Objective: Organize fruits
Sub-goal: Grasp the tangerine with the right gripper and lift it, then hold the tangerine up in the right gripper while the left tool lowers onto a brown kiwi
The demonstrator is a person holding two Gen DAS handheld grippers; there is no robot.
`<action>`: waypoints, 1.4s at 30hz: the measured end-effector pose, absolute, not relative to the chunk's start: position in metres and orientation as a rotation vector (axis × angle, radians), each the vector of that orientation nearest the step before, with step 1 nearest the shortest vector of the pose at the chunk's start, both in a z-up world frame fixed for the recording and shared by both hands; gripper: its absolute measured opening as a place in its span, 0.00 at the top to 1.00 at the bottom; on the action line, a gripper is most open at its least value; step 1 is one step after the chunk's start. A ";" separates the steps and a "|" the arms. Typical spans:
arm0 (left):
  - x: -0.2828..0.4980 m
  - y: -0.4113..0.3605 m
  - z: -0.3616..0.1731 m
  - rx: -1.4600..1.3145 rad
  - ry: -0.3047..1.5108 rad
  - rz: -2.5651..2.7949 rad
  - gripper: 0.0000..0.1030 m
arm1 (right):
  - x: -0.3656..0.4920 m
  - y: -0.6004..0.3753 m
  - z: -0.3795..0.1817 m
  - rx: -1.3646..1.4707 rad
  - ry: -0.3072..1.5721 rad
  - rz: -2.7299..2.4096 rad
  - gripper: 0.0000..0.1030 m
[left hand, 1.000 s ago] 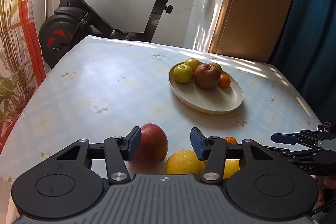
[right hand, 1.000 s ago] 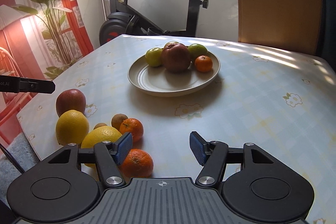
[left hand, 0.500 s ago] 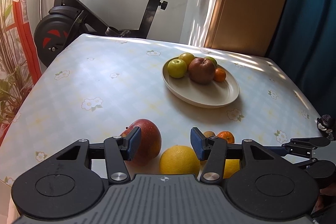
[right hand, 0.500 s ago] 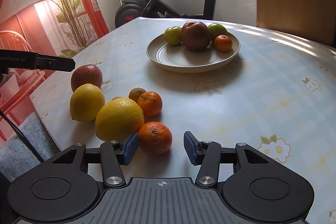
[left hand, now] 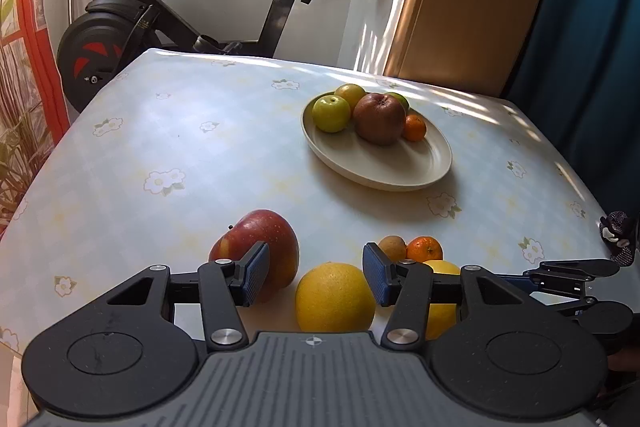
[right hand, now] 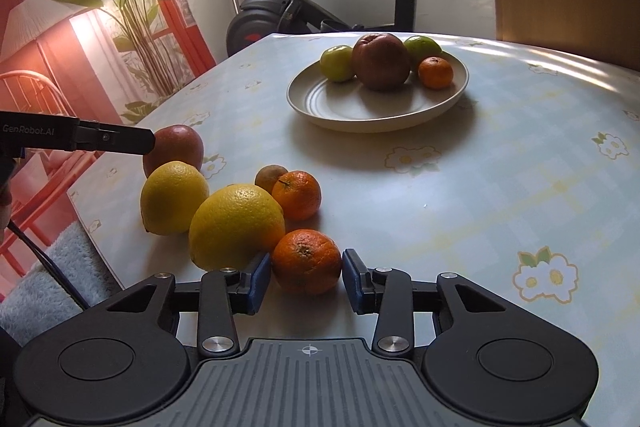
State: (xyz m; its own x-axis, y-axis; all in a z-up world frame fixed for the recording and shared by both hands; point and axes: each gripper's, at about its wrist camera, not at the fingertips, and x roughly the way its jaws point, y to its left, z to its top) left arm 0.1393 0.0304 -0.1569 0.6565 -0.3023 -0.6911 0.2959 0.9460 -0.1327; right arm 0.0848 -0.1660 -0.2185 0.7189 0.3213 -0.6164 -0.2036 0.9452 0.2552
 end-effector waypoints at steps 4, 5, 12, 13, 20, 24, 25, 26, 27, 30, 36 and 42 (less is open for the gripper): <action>0.143 0.026 -0.159 0.013 0.796 -0.361 0.48 | 0.083 -0.170 -0.215 0.163 0.692 0.274 0.65; 0.145 0.024 -0.159 0.024 0.802 -0.370 0.48 | 0.083 -0.172 -0.214 0.155 0.686 0.265 0.65; 0.167 0.006 -0.157 0.086 0.833 -0.472 0.63 | 0.093 -0.195 -0.207 0.171 0.640 0.206 0.65; 0.170 0.000 -0.158 0.099 0.835 -0.486 0.65 | 0.094 -0.196 -0.206 0.166 0.636 0.202 0.65; 0.191 -0.030 -0.176 0.168 0.906 -0.577 0.68 | 0.098 -0.207 -0.209 0.162 0.583 0.153 0.65; 0.195 -0.039 -0.184 0.220 0.928 -0.604 0.69 | 0.097 -0.212 -0.215 0.172 0.568 0.137 0.65; 0.196 -0.040 -0.185 0.228 0.934 -0.613 0.69 | 0.097 -0.213 -0.216 0.176 0.566 0.138 0.65; 0.196 -0.042 -0.186 0.233 0.940 -0.619 0.69 | 0.097 -0.214 -0.217 0.179 0.565 0.137 0.65; 0.197 -0.043 -0.188 0.235 0.948 -0.624 0.69 | 0.096 -0.215 -0.218 0.183 0.563 0.137 0.65; 0.200 -0.047 -0.195 0.237 0.975 -0.632 0.69 | 0.096 -0.217 -0.219 0.195 0.560 0.135 0.65; 0.204 -0.052 -0.201 0.247 0.993 -0.635 0.69 | 0.094 -0.220 -0.220 0.210 0.558 0.126 0.65; 0.209 -0.051 -0.202 0.218 1.009 -0.657 0.78 | 0.092 -0.222 -0.220 0.212 0.554 0.123 0.65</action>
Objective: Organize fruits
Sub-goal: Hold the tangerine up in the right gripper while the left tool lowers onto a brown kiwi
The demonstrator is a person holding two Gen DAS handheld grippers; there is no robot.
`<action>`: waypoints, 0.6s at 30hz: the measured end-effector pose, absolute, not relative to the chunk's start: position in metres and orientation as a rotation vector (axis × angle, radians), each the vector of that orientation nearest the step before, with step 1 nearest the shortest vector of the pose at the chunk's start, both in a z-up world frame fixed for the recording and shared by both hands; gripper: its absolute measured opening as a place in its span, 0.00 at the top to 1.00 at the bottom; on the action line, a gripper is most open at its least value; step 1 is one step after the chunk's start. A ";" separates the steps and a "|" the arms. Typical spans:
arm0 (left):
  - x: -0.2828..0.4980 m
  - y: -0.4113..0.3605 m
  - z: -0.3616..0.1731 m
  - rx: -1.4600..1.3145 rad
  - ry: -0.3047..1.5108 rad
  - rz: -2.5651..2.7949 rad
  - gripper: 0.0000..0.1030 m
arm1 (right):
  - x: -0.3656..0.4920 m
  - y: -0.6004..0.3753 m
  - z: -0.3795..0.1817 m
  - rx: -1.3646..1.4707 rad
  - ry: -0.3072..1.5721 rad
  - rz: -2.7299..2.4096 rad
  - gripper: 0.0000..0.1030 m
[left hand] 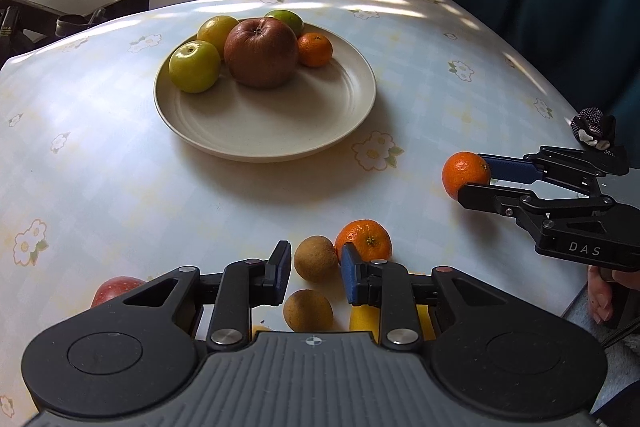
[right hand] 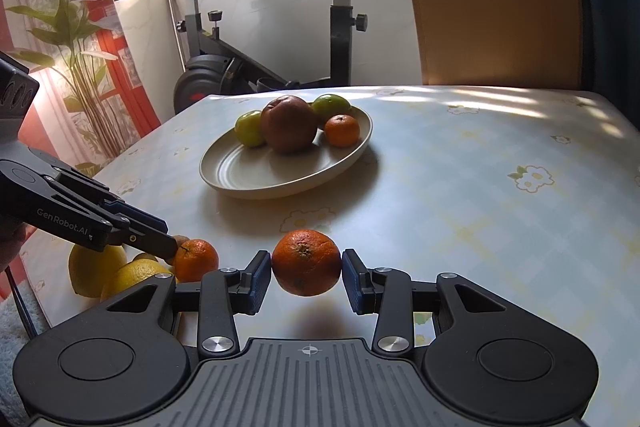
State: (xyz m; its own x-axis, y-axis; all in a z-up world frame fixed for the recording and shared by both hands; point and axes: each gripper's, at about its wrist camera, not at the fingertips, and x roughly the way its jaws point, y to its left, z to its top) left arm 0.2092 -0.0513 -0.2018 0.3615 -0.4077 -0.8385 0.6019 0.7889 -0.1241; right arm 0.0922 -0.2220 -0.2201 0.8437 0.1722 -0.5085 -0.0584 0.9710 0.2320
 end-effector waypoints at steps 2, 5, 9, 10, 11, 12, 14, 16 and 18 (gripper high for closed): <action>0.210 -0.049 -0.204 0.208 1.021 -0.655 0.80 | 0.091 -0.223 -0.220 0.212 0.554 0.121 0.65; 0.210 -0.045 -0.206 0.175 1.024 -0.657 0.80 | 0.092 -0.223 -0.220 0.215 0.555 0.118 0.65; 0.210 -0.049 -0.206 0.185 1.016 -0.655 0.79 | 0.092 -0.224 -0.221 0.212 0.555 0.120 0.65; 0.210 -0.050 -0.206 0.189 1.013 -0.654 0.79 | 0.092 -0.223 -0.221 0.211 0.555 0.120 0.65; 0.211 -0.051 -0.205 0.190 1.013 -0.649 0.79 | 0.093 -0.223 -0.221 0.211 0.556 0.120 0.65; 0.212 -0.051 -0.205 0.181 1.016 -0.645 0.79 | 0.092 -0.223 -0.221 0.211 0.555 0.120 0.65; 0.214 -0.051 -0.206 0.160 1.020 -0.639 0.79 | 0.092 -0.223 -0.221 0.212 0.555 0.120 0.65; 0.216 -0.048 -0.207 0.132 1.028 -0.639 0.79 | 0.092 -0.223 -0.221 0.212 0.555 0.120 0.65; 0.217 -0.045 -0.208 0.117 1.036 -0.646 0.78 | 0.092 -0.223 -0.221 0.211 0.555 0.121 0.65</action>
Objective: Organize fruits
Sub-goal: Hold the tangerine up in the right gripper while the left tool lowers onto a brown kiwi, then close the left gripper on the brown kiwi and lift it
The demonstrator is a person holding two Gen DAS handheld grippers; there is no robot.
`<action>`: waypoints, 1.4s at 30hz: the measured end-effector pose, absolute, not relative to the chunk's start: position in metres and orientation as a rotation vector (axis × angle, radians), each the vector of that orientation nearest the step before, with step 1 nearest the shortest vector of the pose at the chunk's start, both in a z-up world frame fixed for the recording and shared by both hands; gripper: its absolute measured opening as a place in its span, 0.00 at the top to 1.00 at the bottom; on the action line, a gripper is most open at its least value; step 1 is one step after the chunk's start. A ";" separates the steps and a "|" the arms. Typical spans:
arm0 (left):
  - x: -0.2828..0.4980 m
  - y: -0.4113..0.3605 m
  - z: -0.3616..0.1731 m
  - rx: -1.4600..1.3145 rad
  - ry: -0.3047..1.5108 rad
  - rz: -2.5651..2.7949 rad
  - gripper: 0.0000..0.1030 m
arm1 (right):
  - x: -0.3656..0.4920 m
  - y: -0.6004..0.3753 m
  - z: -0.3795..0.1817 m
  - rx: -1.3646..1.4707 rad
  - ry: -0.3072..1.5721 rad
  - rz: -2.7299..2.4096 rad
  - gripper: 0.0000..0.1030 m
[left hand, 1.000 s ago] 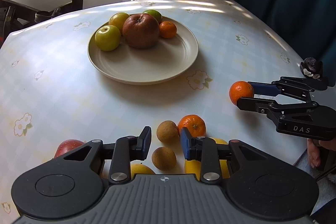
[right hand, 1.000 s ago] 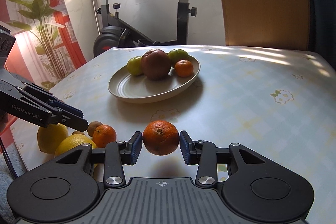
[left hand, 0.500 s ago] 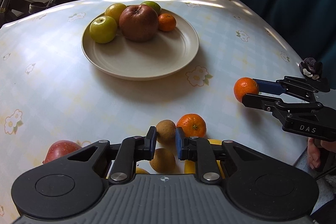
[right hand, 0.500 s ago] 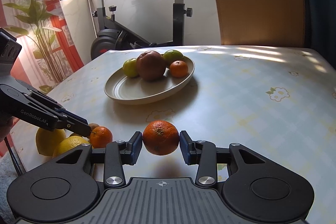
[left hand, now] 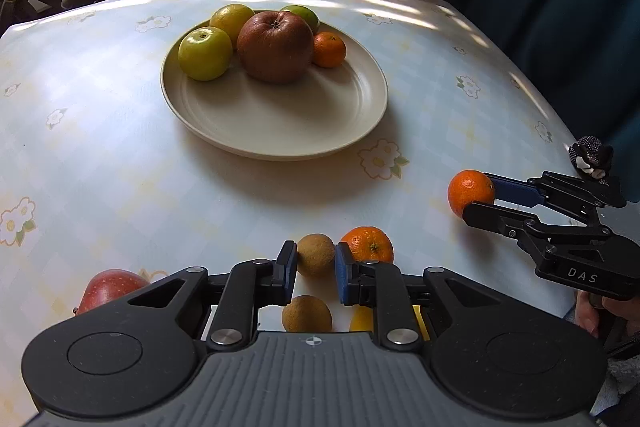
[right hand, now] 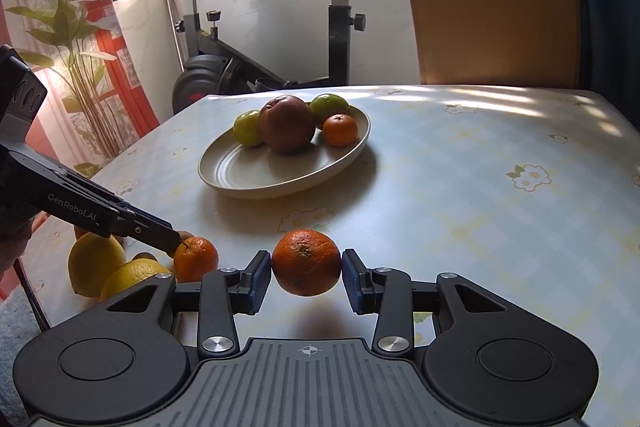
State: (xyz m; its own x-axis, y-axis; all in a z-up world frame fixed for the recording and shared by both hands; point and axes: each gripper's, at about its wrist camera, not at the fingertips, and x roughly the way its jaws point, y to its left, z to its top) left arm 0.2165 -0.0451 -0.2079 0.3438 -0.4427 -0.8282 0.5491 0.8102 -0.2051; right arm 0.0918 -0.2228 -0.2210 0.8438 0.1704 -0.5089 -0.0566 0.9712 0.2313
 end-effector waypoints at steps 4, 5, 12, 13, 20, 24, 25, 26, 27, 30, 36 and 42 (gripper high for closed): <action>0.214 -0.042 -0.210 0.147 1.046 -0.642 0.77 | 0.091 -0.224 -0.221 0.216 0.552 0.120 0.65; 0.213 -0.042 -0.211 0.164 1.044 -0.639 0.77 | 0.091 -0.223 -0.221 0.217 0.552 0.120 0.65; 0.213 -0.047 -0.214 0.183 1.032 -0.628 0.76 | 0.092 -0.224 -0.221 0.214 0.556 0.122 0.65; 0.213 -0.048 -0.214 0.189 1.027 -0.625 0.74 | 0.092 -0.224 -0.221 0.214 0.555 0.122 0.65; 0.216 -0.048 -0.213 0.164 1.017 -0.618 0.72 | 0.092 -0.224 -0.222 0.216 0.557 0.124 0.65; 0.216 -0.049 -0.215 0.157 1.014 -0.611 0.72 | 0.093 -0.224 -0.222 0.217 0.561 0.126 0.65; 0.216 -0.050 -0.216 0.157 1.011 -0.609 0.72 | 0.093 -0.224 -0.222 0.217 0.562 0.126 0.65; 0.215 -0.051 -0.217 0.157 1.010 -0.605 0.72 | 0.093 -0.224 -0.223 0.218 0.563 0.126 0.65; 0.214 -0.052 -0.218 0.158 1.011 -0.604 0.72 | 0.093 -0.224 -0.223 0.218 0.563 0.126 0.65; 0.213 -0.052 -0.220 0.156 1.013 -0.597 0.73 | 0.094 -0.224 -0.223 0.217 0.568 0.129 0.65; 0.216 -0.050 -0.218 0.137 1.010 -0.589 0.65 | 0.095 -0.225 -0.223 0.216 0.567 0.133 0.65; 0.217 -0.051 -0.218 0.117 1.001 -0.583 0.64 | 0.095 -0.224 -0.222 0.216 0.569 0.134 0.65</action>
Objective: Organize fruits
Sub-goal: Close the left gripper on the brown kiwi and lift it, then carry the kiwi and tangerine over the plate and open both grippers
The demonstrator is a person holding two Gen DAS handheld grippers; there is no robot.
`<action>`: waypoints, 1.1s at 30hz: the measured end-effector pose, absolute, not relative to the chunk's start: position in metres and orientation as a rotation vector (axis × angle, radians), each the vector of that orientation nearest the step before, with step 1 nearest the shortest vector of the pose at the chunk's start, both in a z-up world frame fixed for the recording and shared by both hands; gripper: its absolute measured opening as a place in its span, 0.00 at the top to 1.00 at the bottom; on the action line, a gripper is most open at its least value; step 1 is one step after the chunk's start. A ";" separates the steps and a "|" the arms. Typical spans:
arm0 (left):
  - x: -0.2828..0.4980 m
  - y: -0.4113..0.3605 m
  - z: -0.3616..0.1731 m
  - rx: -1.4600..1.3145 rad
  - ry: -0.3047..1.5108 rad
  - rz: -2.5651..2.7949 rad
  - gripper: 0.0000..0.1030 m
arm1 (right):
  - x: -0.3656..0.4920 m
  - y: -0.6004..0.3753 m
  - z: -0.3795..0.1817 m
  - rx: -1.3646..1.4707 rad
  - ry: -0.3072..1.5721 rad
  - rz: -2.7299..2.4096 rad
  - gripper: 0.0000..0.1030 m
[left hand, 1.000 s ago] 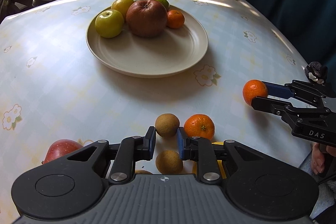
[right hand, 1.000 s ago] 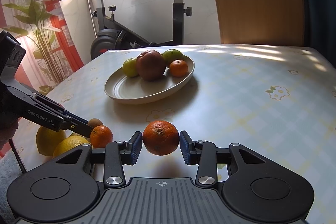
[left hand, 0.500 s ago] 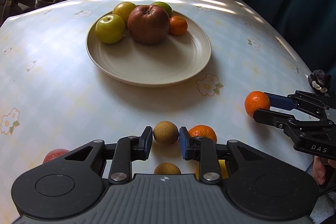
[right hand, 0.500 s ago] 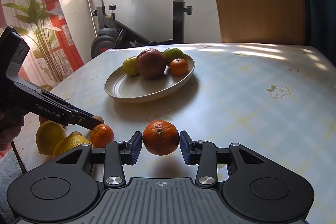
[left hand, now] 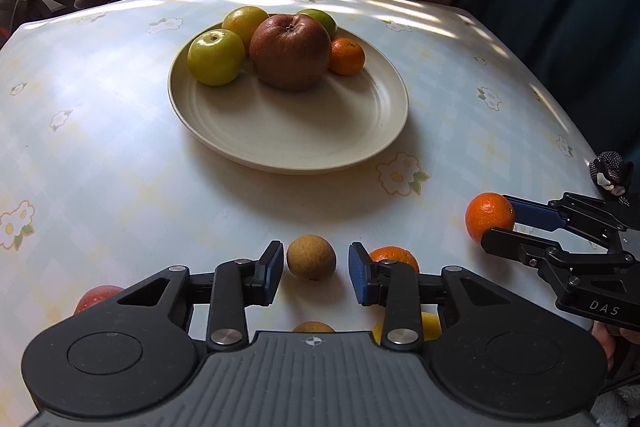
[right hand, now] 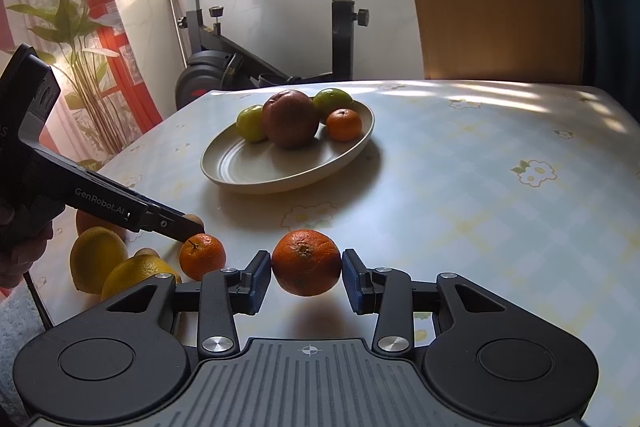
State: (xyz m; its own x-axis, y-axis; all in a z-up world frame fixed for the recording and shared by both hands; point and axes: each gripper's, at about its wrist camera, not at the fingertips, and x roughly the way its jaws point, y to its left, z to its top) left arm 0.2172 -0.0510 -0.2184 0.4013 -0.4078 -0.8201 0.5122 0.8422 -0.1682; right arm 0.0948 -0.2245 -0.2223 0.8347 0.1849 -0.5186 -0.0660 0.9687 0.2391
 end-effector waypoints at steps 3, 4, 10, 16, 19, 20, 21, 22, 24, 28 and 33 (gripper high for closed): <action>0.216 -0.054 -0.221 0.140 1.001 -0.573 0.66 | 0.095 -0.225 -0.223 0.218 0.569 0.133 0.65; 0.216 -0.054 -0.222 0.142 0.998 -0.564 0.68 | 0.095 -0.225 -0.223 0.218 0.570 0.133 0.65; 0.209 -0.052 -0.220 0.125 0.972 -0.562 0.72 | 0.094 -0.224 -0.223 0.218 0.566 0.132 0.65; 0.188 -0.049 -0.196 0.134 0.883 -0.561 0.72 | 0.092 -0.227 -0.213 0.209 0.541 0.130 0.65; 0.179 -0.046 -0.175 0.142 0.817 -0.560 0.72 | 0.090 -0.230 -0.201 0.208 0.522 0.133 0.65; 0.177 -0.043 -0.168 0.137 0.799 -0.562 0.72 | 0.090 -0.230 -0.196 0.200 0.516 0.132 0.65; 0.176 -0.040 -0.160 0.131 0.779 -0.562 0.72 | 0.090 -0.231 -0.191 0.189 0.509 0.130 0.65; 0.176 -0.037 -0.153 0.124 0.763 -0.561 0.72 | 0.091 -0.232 -0.184 0.173 0.502 0.131 0.65; 0.177 -0.030 -0.139 0.113 0.733 -0.552 0.72 | 0.094 -0.234 -0.173 0.156 0.491 0.132 0.65; 0.186 -0.018 -0.117 0.085 0.685 -0.520 0.72 | 0.106 -0.240 -0.151 0.125 0.471 0.142 0.65; 0.206 -0.016 -0.110 0.090 0.662 -0.488 0.72 | 0.132 -0.240 -0.134 0.058 0.462 0.153 0.65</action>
